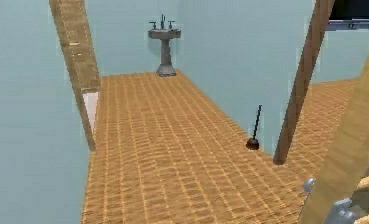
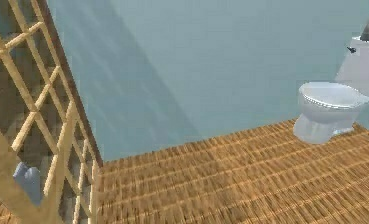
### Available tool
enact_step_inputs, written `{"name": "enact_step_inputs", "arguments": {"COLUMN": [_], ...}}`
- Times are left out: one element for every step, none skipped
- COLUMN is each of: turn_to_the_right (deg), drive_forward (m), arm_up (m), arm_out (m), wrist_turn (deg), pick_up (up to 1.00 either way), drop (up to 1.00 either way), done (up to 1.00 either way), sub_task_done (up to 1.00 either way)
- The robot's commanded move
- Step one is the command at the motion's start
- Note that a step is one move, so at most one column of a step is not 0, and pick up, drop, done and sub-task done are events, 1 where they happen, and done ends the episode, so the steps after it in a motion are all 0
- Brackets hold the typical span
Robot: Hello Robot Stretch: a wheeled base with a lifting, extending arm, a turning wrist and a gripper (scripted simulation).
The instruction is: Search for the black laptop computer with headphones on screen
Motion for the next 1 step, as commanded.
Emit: {"name": "enact_step_inputs", "arguments": {"turn_to_the_right": [0.0], "drive_forward": [0.80], "arm_up": [0.00], "arm_out": [0.00], "wrist_turn": [0.0], "pick_up": [0.00], "drop": [0.00], "done": [0.00], "sub_task_done": [0.00]}}
